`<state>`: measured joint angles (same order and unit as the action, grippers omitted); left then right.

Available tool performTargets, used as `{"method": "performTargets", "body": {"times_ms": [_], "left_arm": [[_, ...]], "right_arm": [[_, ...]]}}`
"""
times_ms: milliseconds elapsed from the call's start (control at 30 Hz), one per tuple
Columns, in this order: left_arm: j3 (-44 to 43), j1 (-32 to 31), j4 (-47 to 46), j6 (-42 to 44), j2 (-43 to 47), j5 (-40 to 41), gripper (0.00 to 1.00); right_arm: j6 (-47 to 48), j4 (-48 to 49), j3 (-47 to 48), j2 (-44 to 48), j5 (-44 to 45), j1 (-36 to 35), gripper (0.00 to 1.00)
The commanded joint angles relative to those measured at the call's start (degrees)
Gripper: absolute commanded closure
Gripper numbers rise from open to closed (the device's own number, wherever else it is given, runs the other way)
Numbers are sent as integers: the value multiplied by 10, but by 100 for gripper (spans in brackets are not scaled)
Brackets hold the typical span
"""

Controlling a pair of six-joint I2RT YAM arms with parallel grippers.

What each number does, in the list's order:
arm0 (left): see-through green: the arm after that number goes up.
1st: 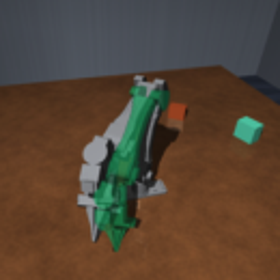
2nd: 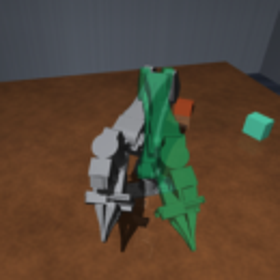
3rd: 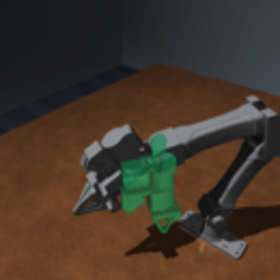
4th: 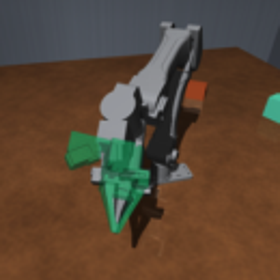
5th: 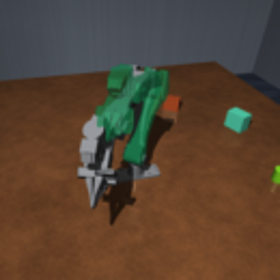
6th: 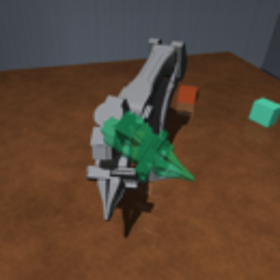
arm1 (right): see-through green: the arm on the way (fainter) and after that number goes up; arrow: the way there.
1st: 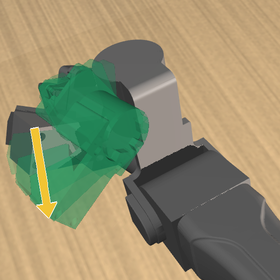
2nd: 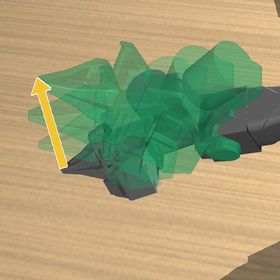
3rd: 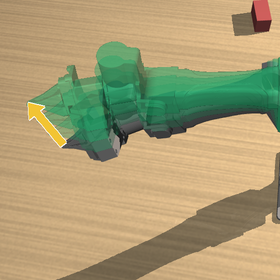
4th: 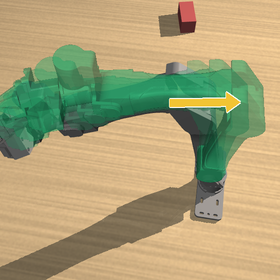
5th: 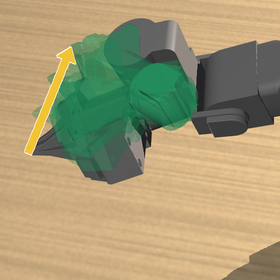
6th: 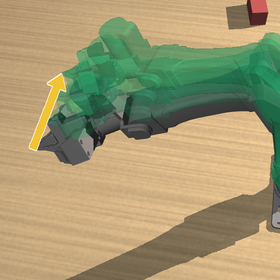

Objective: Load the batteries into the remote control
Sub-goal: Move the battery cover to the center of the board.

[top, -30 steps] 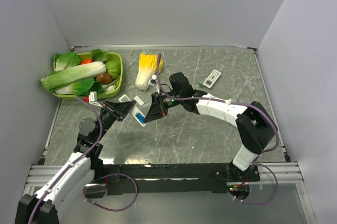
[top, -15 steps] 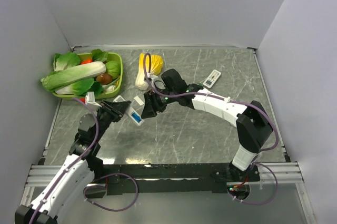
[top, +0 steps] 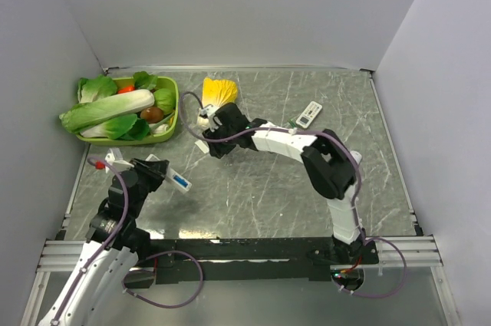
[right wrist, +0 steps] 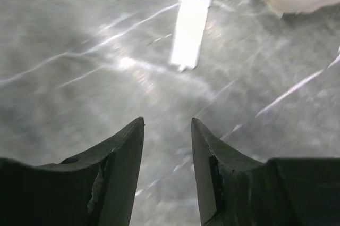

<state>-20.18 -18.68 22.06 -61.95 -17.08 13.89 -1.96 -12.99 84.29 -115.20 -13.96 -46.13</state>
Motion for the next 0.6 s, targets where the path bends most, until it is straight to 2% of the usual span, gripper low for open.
{"method": "performTargets", "body": {"times_ms": [0,267,433,567], "left_arm": [[-46,1,39,16,13,33,99],[-57,1,48,23,14,31,99],[-57,1,44,25,11,28,99],[-56,0,37,28,6,25,99]], "right_arm": [[69,19,77,-53,74,-23,53],[82,3,168,-129,93,-38,56],[81,-39,213,-166,99,-41,58],[87,-63,223,-185,86,-45,68]]}}
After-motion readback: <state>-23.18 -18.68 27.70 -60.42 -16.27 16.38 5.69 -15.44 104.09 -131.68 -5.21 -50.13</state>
